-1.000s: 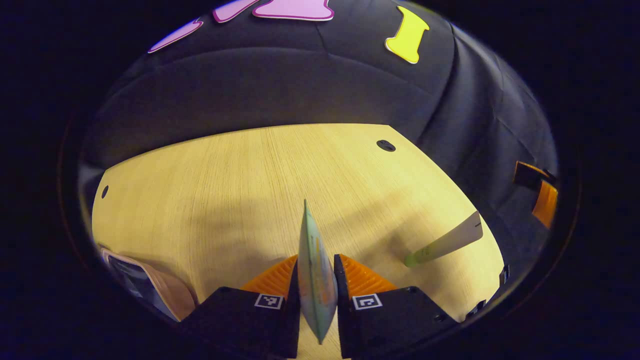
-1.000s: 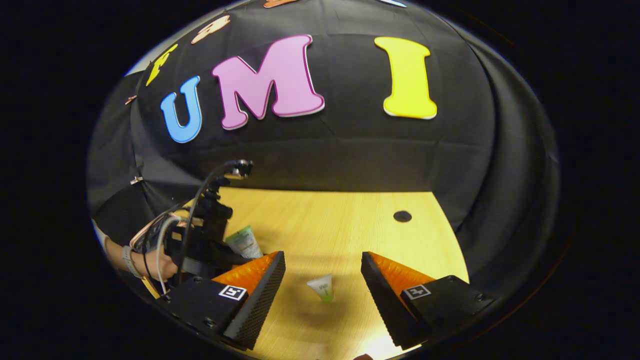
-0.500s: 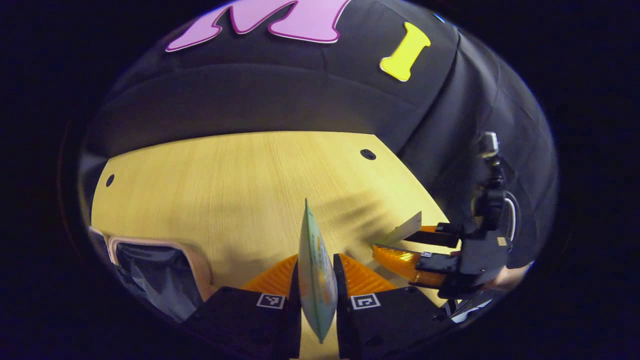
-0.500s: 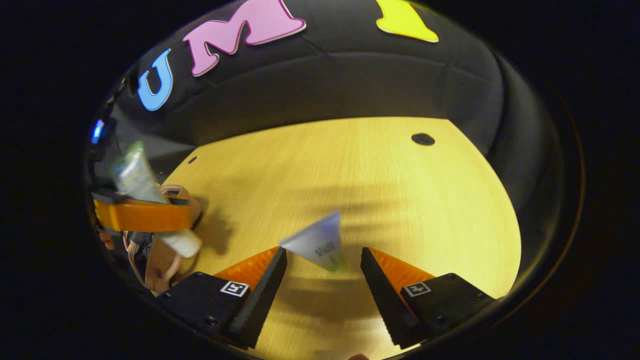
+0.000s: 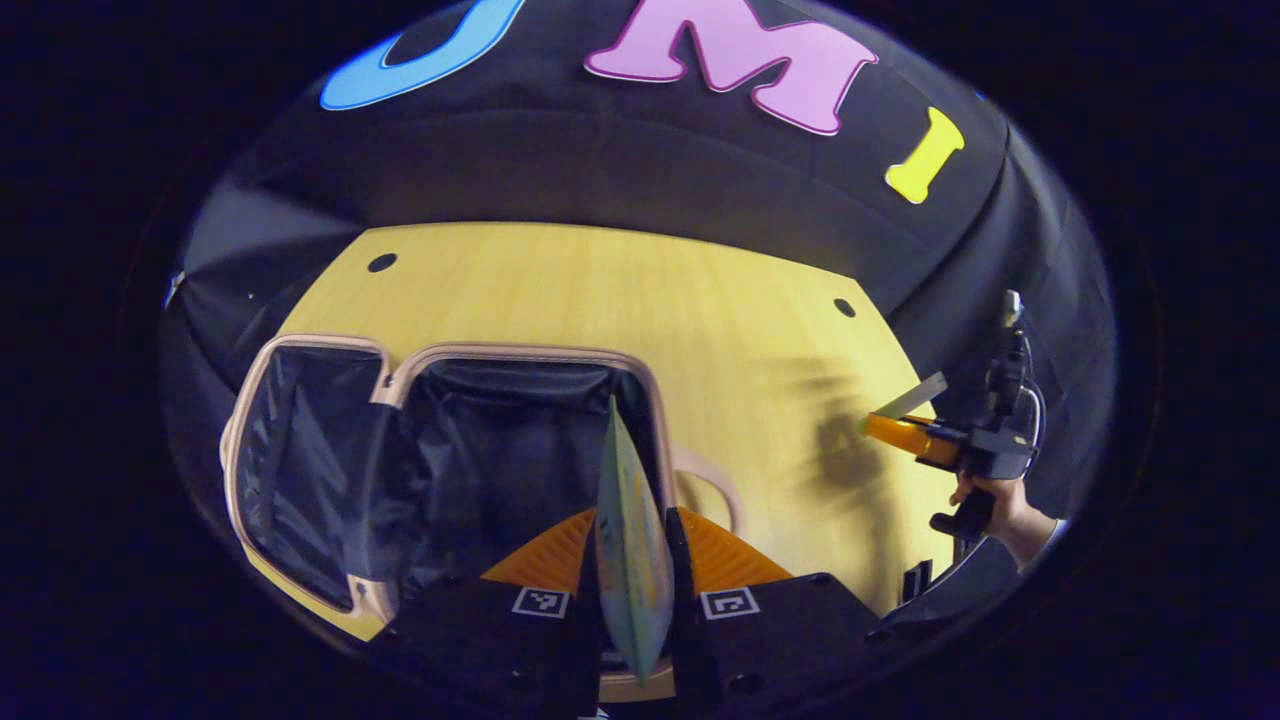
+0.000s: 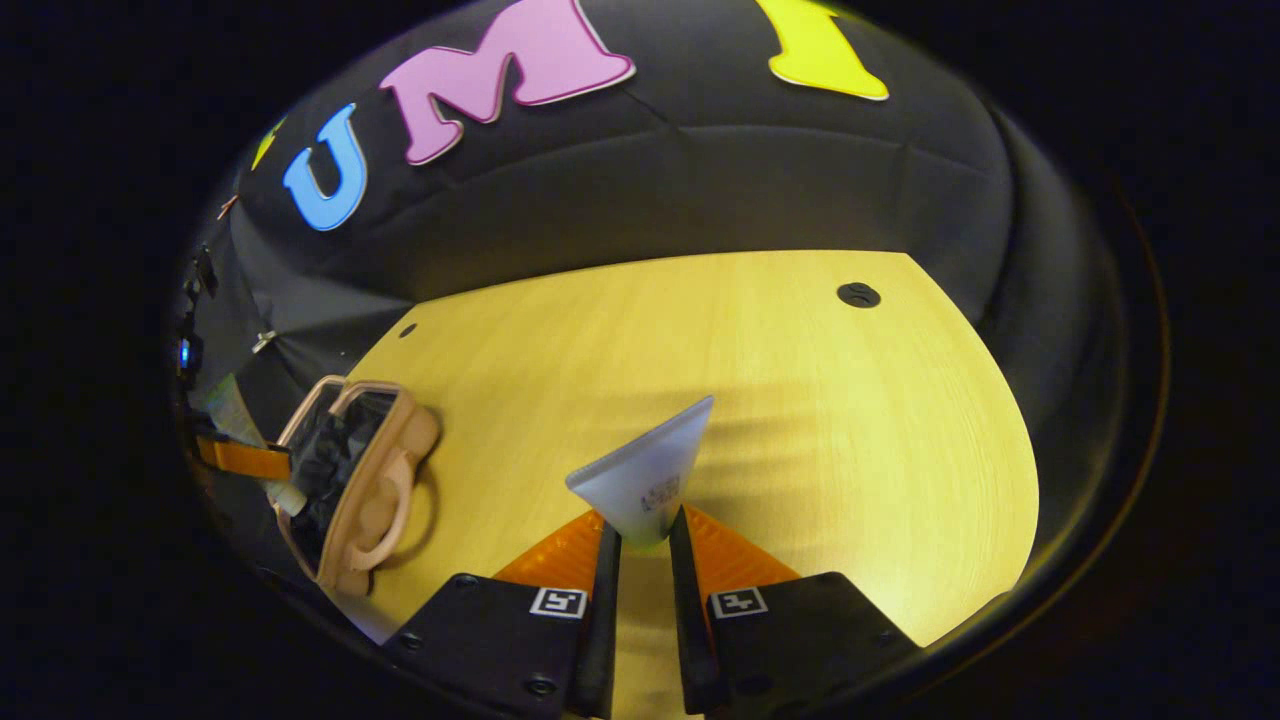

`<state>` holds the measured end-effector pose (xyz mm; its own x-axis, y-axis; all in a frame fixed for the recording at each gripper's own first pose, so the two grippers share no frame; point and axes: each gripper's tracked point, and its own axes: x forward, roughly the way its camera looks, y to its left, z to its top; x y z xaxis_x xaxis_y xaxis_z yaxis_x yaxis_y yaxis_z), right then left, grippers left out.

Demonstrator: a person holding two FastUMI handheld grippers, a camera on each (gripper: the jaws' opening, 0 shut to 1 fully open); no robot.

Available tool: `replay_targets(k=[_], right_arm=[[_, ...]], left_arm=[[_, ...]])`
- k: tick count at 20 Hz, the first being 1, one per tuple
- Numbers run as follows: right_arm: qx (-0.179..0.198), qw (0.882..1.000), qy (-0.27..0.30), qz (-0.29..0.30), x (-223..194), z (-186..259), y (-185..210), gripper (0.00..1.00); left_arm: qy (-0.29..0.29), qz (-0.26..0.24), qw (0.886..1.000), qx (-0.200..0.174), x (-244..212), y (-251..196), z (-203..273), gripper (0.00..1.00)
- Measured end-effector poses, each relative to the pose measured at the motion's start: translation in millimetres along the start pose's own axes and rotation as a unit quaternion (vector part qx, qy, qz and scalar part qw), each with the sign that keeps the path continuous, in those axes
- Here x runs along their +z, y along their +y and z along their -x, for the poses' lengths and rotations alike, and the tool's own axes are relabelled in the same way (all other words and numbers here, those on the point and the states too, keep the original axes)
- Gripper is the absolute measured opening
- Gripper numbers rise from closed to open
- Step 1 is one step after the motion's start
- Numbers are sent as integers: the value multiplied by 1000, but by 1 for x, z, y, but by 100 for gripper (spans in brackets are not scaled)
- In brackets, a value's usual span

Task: First open the suitcase, pack the skin care products into it, and then close the suitcase.

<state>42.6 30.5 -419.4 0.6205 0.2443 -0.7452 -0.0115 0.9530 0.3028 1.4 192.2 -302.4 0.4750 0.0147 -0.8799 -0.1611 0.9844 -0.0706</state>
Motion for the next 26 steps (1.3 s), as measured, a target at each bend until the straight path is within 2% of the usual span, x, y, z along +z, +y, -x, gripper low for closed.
replay_targets(k=[3,6,9,11,12,13,14,17,19,22,26], right_arm=[[57,998,18,19,-9,19,73,30],[120,992,27,33,-17,32,152,30],[161,985,47,50,-29,42,215,30],[185,978,70,59,-44,43,254,30],[192,975,86,66,-55,39,269,30],[192,973,104,74,-67,34,283,30],[190,970,129,80,-81,29,293,30],[185,962,189,68,-108,12,319,30],[158,958,233,55,-127,-2,321,30],[106,953,279,49,-151,-17,316,30],[60,956,286,29,-157,-28,316,32]], left_arm=[[84,4,994,65,-36,58,-3,33],[147,33,985,88,-61,93,-11,34],[170,62,980,82,-78,101,-28,36],[170,80,980,71,-78,98,-30,51],[164,83,981,63,-78,97,-32,56],[155,80,983,53,-75,97,-28,79],[141,70,986,46,-68,97,-21,82],[68,39,997,17,-34,105,7,80],[23,31,999,12,-17,124,27,81],[-15,49,998,26,-10,172,48,82],[-30,90,993,74,-18,257,73,84]])
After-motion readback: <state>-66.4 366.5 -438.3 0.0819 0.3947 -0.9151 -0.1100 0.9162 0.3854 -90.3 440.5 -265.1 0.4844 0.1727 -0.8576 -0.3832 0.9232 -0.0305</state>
